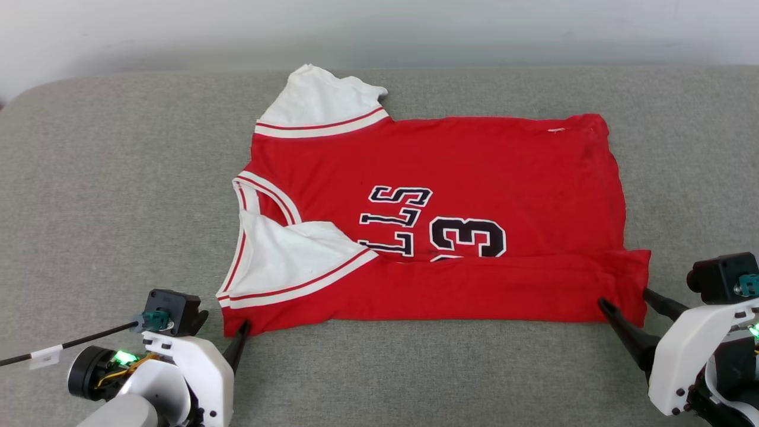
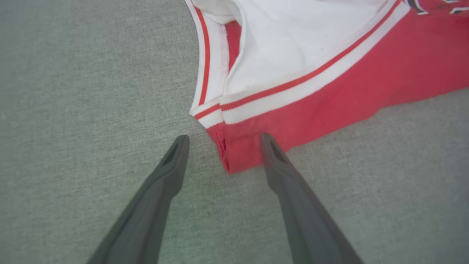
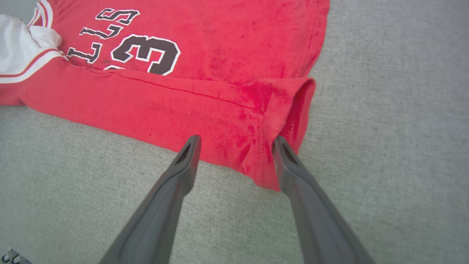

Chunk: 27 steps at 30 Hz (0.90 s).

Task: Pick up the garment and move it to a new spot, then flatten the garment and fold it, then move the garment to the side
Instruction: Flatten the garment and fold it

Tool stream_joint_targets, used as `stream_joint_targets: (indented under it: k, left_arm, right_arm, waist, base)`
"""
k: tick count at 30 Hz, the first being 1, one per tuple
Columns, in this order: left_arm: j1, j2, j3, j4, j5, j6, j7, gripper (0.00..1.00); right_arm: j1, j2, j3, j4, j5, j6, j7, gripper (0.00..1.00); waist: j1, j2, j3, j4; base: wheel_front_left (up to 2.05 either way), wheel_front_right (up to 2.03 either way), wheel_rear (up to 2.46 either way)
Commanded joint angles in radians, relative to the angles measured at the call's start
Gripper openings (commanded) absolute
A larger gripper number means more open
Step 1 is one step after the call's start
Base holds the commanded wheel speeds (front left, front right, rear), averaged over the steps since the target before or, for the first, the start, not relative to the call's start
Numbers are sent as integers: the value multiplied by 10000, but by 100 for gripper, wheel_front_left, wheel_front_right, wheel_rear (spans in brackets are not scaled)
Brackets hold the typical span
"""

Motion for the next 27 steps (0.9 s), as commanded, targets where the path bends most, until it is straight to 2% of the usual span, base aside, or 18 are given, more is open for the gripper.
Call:
stream_joint_targets:
  k: [1,8,9,10,11,14,19,27]
  left_arm:
    - [17,-20,-10,123,22,87,66,100]
    - [-55,-170,-221,670,-57,-51,330,100]
    - [-32,-248,-296,735,-168,-139,456,75]
    - [-39,-301,-385,807,-217,-246,593,30]
    - [-37,-345,-504,873,-261,-366,733,0]
    - [6,-487,-689,970,-337,-610,900,0]
    - [-13,-716,-706,1074,-471,-958,553,0]
    - [22,-443,-345,190,-381,-803,-73,0]
  right_arm:
    - [159,99,-77,-281,-134,-3,114,100]
    - [304,232,-236,-989,-226,-3,329,100]
    - [329,234,-268,-1052,-235,-3,329,100]
    - [358,232,-305,-1089,-246,-3,353,100]
    - [375,220,-326,-1128,-260,-3,358,100]
    - [381,171,-406,-1179,-362,-3,367,100]
    - [414,111,-621,-1016,-662,-3,449,100]
    - [415,569,-1287,-511,-1511,-3,1090,100]
  waist:
    - [0,0,126,-106]
    - [0,0,533,-302]
    - [0,0,592,-309]
    - [0,0,645,-314]
    - [0,0,681,-317]
    - [0,0,719,-313]
    - [0,0,459,-152]
    - [0,0,-88,222]
  base:
    - [0,0,0]
    - [0,0,0]
    - [0,0,0]
    - [0,0,0]
    - [0,0,0]
    - [0,0,0]
    - [0,0,0]
    - [0,0,0]
